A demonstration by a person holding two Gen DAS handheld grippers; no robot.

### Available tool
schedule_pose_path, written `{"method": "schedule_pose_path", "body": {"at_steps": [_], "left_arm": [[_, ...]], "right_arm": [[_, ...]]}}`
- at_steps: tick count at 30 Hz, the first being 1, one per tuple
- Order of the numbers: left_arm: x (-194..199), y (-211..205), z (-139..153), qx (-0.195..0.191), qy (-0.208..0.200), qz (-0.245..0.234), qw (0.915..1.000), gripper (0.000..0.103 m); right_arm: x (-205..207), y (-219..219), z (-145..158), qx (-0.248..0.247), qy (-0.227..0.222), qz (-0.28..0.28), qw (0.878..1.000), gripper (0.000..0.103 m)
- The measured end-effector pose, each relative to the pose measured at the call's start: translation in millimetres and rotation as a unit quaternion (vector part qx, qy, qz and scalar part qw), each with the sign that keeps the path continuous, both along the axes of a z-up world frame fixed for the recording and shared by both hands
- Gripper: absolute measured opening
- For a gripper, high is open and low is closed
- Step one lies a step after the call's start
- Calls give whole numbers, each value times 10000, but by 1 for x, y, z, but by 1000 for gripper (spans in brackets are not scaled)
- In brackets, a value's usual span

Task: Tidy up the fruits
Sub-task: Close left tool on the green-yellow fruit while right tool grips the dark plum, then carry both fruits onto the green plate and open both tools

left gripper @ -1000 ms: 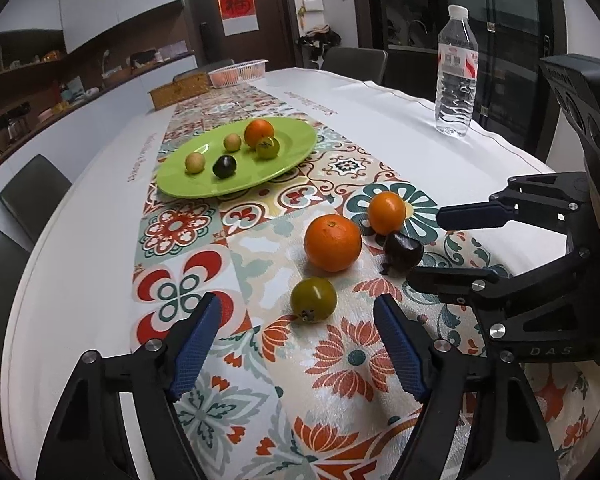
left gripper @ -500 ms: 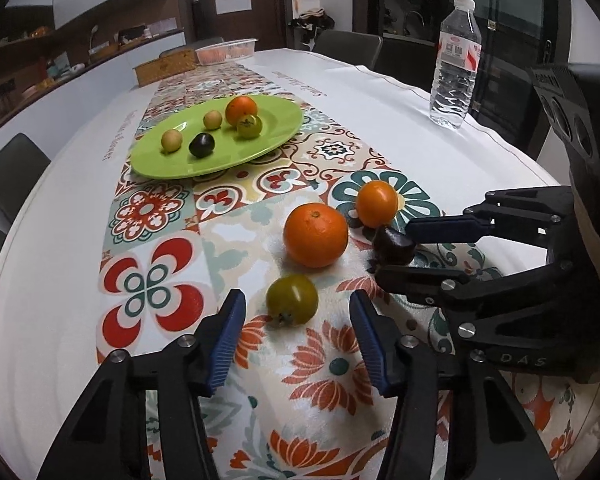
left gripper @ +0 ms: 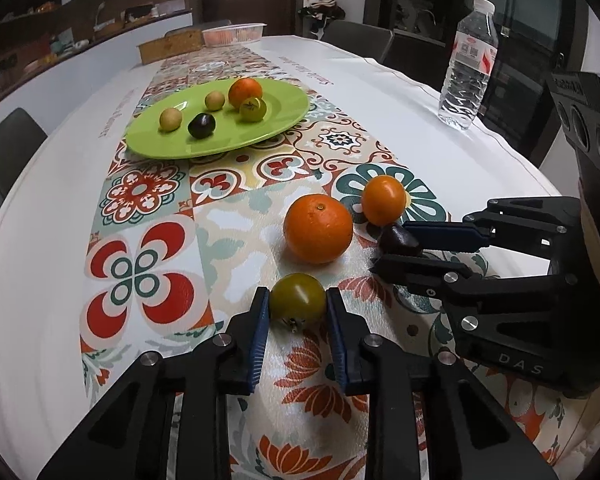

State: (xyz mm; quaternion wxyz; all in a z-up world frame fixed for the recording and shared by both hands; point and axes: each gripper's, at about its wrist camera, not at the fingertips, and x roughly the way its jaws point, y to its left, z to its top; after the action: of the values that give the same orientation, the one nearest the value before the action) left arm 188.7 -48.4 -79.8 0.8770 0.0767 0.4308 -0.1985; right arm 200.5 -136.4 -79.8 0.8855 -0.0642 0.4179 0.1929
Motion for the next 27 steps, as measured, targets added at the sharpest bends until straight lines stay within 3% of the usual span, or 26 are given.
{"method": "schedule_pose_path", "body": {"at_steps": [8, 12, 18, 19, 21, 27], "left_arm": [[-9, 3, 11, -122, -113, 107, 9998, 27], [-15, 5, 21, -158, -245, 156, 9995, 18], [-23, 5, 28, -164, -338, 124, 9992, 19], [-25, 5, 27, -116, -348, 157, 9992, 22], [-26, 5, 24, -80, -342, 217, 9991, 47], [-22, 2, 12, 63, -224, 198, 9995, 49]], "right_arm": [[-7, -1, 8, 97, -42, 32, 9999, 28], [-13, -2, 18, 134, -150, 11, 9998, 28], [-20, -11, 30, 157, -276, -112, 9994, 28], [-21, -12, 31, 152, -285, -124, 9994, 28], [-24, -13, 32, 140, -294, -134, 9994, 28], [-29, -15, 26, 142, -185, -184, 9996, 28]]}}
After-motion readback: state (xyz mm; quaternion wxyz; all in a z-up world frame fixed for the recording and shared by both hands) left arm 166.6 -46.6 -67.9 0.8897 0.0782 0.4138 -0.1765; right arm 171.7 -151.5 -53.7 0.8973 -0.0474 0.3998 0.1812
